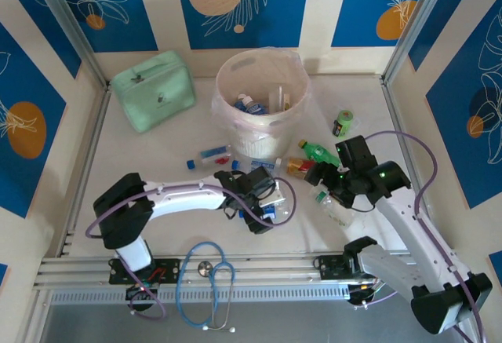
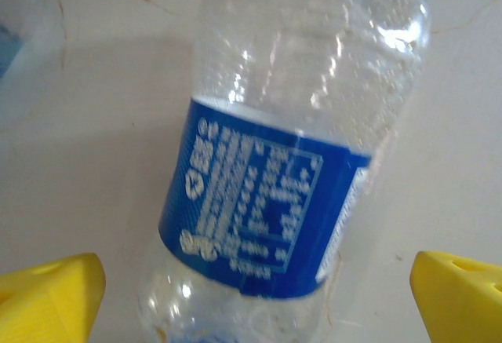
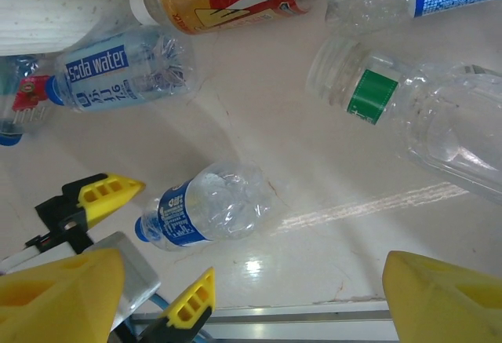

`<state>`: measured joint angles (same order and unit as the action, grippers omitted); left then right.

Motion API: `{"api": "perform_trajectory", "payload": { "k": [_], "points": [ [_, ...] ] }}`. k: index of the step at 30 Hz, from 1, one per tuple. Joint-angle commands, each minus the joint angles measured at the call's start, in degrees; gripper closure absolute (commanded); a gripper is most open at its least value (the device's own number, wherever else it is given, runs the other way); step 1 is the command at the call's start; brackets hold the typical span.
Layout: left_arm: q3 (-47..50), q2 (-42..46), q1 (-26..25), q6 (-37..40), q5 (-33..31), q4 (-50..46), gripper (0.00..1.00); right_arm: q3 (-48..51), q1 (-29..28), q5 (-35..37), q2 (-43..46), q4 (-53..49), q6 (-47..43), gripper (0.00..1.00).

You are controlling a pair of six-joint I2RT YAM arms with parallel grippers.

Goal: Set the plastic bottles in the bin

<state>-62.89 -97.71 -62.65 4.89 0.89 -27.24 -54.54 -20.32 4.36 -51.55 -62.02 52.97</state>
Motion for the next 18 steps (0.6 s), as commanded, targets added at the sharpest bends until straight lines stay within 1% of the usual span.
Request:
{"api": "perform_trajectory", "payload": {
  "k": [1,7,12,18],
  "points": [
    [-2.9,-2.9,-0.2,2.7,-0.8,-1.5,0.03,0.6,1.3,-2.4,1.4,-2.1,-0.1,0.14],
    [-6.1,-7.9,-0.7,3.2,-1.2,-3.4,0.10,1.7,2.9,-4.2,3.0,-1.4,0.1,0.15],
    [-8.4,-10.4,-1.3,3.8,-2.4,-5.1,0.23,1.7,4.3,-4.7,3.9,-1.3,-0.2,0.16],
    [-8.2,-9.8,-1.8,3.3,-4.2,-4.8,0.36,1.5,6.5,-5.5,4.9,-2.0,-1.0,0.16]
  ]
}}
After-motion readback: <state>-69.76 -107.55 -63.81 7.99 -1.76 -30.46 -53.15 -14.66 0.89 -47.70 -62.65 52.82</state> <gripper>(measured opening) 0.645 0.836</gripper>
